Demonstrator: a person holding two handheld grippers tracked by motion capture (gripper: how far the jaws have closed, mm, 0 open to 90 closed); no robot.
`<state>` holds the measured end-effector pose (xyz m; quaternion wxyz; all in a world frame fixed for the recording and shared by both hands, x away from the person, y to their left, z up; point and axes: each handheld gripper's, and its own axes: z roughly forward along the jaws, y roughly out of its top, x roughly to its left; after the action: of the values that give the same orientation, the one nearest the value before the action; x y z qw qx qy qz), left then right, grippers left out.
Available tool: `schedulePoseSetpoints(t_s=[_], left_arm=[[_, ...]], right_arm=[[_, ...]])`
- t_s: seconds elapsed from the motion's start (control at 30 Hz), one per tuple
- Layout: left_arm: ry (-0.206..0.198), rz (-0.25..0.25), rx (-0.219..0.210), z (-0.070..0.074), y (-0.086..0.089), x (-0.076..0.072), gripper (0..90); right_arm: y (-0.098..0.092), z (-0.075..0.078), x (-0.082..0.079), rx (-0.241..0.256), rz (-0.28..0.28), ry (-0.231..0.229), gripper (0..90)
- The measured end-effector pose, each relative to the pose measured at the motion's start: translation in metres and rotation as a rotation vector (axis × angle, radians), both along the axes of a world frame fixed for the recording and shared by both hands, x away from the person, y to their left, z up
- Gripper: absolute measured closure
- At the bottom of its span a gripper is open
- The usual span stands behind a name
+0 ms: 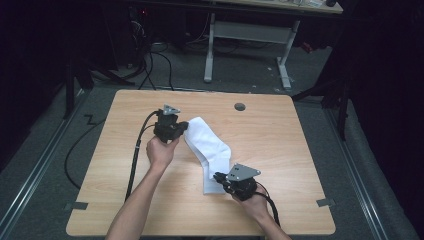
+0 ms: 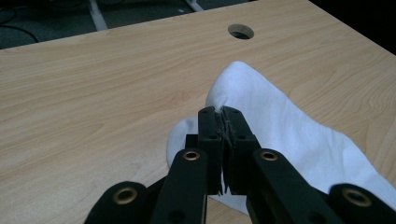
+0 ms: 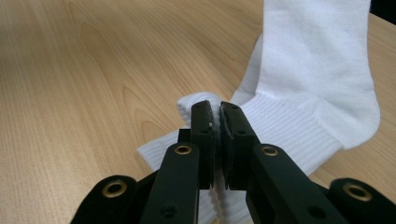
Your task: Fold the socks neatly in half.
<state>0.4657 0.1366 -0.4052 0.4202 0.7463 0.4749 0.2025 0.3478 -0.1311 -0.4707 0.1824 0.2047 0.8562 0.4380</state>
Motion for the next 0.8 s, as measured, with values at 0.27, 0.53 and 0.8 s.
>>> schedulePoseSetpoints(t_s=[0.27, 0.53, 0.8], left_arm=[[0.000, 0.023, 0.030, -0.006, 0.005, 0.003, 87.4], [0.031, 0.028, 0.041, -0.023, 0.004, 0.011, 87.4], [0.045, 0.033, 0.057, -0.033, 0.003, 0.013, 87.3]], right_arm=[[-0.001, -0.006, -0.004, 0.002, 0.019, 0.012, 84.6], [0.007, -0.015, -0.007, 0.011, 0.032, 0.042, 84.5], [0.008, -0.022, -0.009, -0.004, 0.041, 0.064, 84.3]])
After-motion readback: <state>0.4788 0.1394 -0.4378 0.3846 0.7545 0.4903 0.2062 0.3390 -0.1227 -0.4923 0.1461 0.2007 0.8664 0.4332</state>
